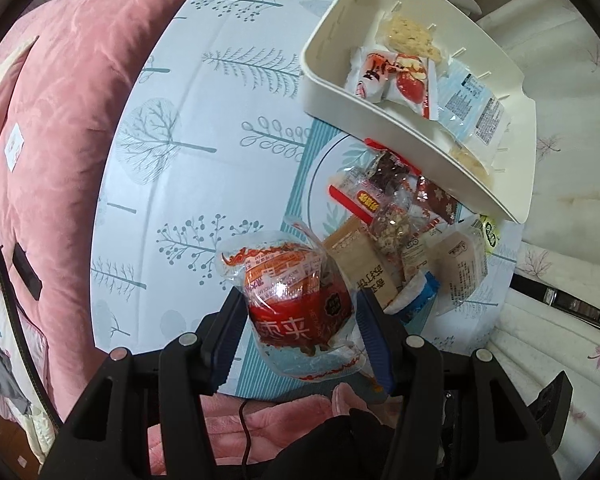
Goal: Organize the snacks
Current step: 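Lift the red pastry with the left gripper while the right lifts the orange-ended bar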
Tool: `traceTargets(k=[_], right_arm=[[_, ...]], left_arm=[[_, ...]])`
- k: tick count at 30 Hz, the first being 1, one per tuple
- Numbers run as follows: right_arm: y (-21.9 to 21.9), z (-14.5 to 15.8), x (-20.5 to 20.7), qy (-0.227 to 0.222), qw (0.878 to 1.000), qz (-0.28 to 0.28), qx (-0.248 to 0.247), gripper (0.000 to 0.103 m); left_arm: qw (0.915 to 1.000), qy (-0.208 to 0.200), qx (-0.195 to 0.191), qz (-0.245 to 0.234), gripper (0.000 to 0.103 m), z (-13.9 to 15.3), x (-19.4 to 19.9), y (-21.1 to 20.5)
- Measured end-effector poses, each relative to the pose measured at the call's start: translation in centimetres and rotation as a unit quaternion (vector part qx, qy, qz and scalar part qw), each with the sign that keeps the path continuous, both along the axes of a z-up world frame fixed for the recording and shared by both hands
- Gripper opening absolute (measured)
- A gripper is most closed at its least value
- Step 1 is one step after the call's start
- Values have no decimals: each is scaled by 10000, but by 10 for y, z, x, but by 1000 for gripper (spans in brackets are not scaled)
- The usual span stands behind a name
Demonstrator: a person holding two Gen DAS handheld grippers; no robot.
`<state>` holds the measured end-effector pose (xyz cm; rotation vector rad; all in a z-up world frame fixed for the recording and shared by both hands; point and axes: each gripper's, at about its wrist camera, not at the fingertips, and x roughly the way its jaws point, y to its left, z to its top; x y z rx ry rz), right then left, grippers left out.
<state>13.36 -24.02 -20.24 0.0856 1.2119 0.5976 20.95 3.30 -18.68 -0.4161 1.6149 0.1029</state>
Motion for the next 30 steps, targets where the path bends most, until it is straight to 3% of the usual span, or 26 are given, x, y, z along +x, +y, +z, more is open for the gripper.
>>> traceTargets(k=[9, 11, 13, 15, 21, 22, 26, 30], right_arm=[[21, -27, -15, 358, 9984, 151, -420, 4], [28, -35, -19, 462, 9967, 212, -629, 13], [33, -42, -24, 541, 9956, 245, -722, 31], [41, -49, -29, 619, 9935, 322, -899, 38], [65, -72, -44, 640, 9832, 548, -1621, 46], [70, -72, -46, 472, 9815, 579, -1763, 49], [85, -78, -48, 274, 9735, 631, -2180, 51], [92, -90, -45, 404, 9689, 571, -2372, 51]], left_arm=[[9998, 99, -141, 75, 54, -14, -27, 18], [9998, 85, -162, 38, 54, -15, -34, 23], [9998, 73, -196, -1, 54, -16, -40, 27], [9997, 76, -239, -16, 54, -18, -46, 32], [9994, 107, -326, -93, 54, -21, -60, 46], [9993, 113, -330, -107, 54, -22, -61, 47], [9991, 169, -329, -191, 54, -25, -69, 56], [9989, 169, -317, -287, 54, -25, -73, 62]])
